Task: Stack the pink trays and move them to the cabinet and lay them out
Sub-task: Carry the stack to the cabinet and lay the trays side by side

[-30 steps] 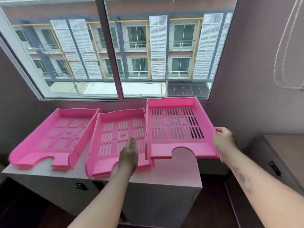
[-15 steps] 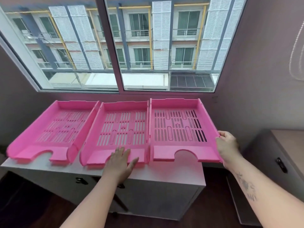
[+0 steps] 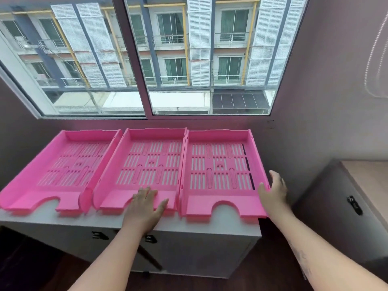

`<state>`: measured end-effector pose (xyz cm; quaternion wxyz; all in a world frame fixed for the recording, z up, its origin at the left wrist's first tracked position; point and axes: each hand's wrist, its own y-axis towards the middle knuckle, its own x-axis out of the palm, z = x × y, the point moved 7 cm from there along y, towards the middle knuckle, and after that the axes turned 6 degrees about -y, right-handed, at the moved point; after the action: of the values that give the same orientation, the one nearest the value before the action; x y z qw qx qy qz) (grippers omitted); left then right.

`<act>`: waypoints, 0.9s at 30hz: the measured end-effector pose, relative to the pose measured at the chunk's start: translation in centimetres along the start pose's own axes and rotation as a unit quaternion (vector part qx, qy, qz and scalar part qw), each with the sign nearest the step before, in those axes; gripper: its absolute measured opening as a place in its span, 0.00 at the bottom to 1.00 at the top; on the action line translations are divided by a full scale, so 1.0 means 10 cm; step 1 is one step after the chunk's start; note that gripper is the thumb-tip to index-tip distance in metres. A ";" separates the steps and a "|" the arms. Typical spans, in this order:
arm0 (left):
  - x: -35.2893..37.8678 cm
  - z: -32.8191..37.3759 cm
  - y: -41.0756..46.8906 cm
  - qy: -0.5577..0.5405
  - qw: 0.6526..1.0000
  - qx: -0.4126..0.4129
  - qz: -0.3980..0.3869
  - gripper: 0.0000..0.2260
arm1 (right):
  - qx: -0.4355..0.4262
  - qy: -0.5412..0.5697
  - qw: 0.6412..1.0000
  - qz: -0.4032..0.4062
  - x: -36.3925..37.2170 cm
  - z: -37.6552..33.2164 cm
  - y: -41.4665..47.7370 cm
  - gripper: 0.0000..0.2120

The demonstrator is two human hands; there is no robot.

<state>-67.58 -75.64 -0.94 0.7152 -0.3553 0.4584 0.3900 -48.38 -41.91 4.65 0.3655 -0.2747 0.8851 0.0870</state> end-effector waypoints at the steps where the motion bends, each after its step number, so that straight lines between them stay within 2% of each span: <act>1: -0.01 0.01 -0.01 0.001 1.000 -0.001 0.012 0.32 | -0.062 -0.073 0.995 0.015 -0.01 -0.12 -0.02 0.25; 2: -0.02 0.02 -0.02 0.006 1.000 0.000 0.021 0.32 | -0.133 -0.133 0.982 0.011 0.04 -0.24 -0.07 0.26; 4: -0.01 0.04 -0.03 0.017 1.000 0.004 0.025 0.31 | -0.215 -0.204 0.953 -0.056 0.27 -0.39 -0.19 0.26; 7: 0.01 0.01 -0.02 0.029 0.999 0.003 0.014 0.34 | -0.223 -0.267 0.925 -0.156 0.65 -0.43 -0.35 0.28; 10: 0.01 -0.01 -0.03 0.042 0.999 0.021 0.008 0.36 | -0.205 -0.321 0.898 -0.219 0.97 -0.37 -0.46 0.31; 15: -0.03 -0.06 -0.03 0.047 0.998 0.035 0.021 0.38 | -0.221 -0.387 0.867 -0.222 1.18 -0.34 -0.47 0.35; 27: -0.13 -0.23 0.22 0.017 0.999 0.038 0.019 0.39 | -0.211 -0.405 0.866 -0.202 1.42 -0.54 -0.38 0.32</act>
<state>-70.71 -76.91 -0.83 0.7128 -0.3255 0.4918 0.3796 -57.82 -52.97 -1.20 0.6345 -0.4592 0.5448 0.2995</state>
